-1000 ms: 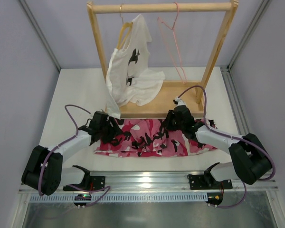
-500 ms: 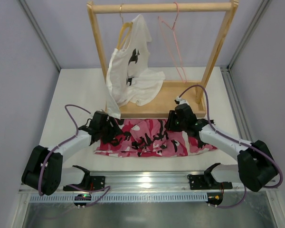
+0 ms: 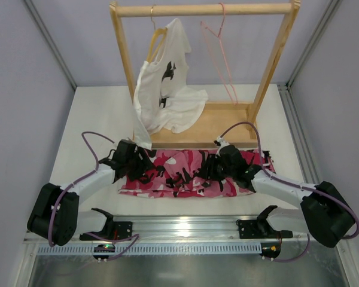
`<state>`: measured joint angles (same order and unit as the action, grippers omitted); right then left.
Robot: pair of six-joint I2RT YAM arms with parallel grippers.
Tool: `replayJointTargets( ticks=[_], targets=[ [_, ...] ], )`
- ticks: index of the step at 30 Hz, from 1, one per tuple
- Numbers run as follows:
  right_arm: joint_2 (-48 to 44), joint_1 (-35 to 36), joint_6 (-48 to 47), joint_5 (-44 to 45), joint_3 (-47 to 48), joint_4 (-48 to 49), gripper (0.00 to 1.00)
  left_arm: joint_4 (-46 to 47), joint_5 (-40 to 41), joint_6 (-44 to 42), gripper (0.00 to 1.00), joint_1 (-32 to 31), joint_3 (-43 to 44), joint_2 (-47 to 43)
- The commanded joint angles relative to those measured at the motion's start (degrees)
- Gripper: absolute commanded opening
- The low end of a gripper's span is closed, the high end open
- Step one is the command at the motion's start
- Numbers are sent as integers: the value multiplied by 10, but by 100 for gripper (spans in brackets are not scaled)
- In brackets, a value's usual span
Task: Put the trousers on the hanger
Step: Fold the trousers
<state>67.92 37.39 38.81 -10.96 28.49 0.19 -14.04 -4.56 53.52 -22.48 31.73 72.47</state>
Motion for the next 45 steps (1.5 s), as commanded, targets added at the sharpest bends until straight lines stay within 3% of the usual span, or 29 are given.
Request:
replayJointTargets(
  ticks=[1,4,7,11,16,19,26,31,42,45],
  targets=[
    [28,0,10,26,-12,54,36,-5,24,-8,72,0,-11,-1],
    [37,1,2,92,16,-33,36,2,15,-3,72,0,-17,-3],
    [-14,9,-2,160,56,-127,35,-19,25,-12,72,0,-5,-19],
    [-59,79,-2,229,120,-190,35,-41,23,-17,73,0,7,-65],
    [11,171,-32,255,180,-140,36,-69,40,-34,76,2,30,-100],
    [90,210,-90,267,223,-96,42,-60,13,-36,76,16,19,-87],
    [239,253,-179,247,349,-157,53,-20,-34,-28,76,33,-8,-63],
    [268,269,-188,304,362,-167,53,0,-38,-15,76,39,-21,-60],
    [323,287,-191,306,353,-198,53,1,-32,-14,76,39,-25,-51],
    [318,294,-189,328,351,-208,45,8,-32,-11,76,39,-32,-47]
  ],
)
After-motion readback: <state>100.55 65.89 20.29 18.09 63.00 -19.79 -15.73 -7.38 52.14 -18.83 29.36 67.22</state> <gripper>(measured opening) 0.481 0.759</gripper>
